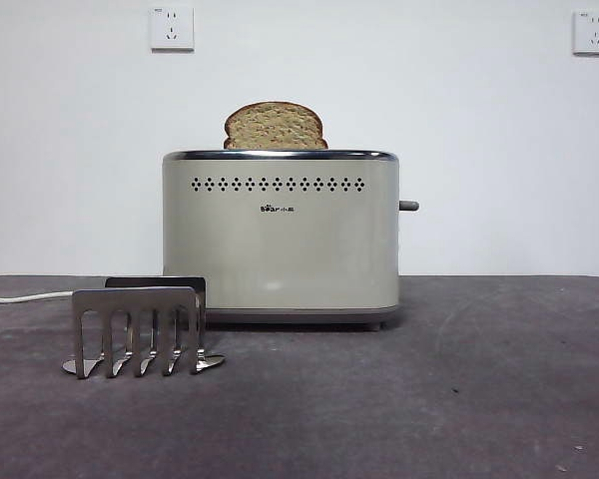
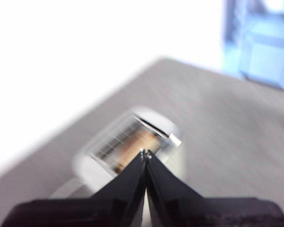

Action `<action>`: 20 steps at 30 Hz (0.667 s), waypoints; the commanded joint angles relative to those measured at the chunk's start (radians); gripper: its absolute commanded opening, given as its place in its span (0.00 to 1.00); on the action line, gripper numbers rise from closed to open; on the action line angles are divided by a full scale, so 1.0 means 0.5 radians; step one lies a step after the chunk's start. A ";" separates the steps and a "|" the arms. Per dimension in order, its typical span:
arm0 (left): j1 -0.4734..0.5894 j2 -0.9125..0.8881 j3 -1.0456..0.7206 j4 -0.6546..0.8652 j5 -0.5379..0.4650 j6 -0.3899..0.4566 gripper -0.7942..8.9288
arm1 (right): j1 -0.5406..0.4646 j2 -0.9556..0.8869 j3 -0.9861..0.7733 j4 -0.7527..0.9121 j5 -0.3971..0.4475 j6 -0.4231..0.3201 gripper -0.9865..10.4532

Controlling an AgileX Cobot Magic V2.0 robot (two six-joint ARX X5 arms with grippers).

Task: Pick up a slice of bread from the rack,put the bread on the toaster,press the button

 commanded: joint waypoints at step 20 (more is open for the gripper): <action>0.775 -1.420 -2.077 1.498 -0.391 -0.124 0.08 | 0.002 0.000 -0.011 0.003 0.005 -0.018 0.09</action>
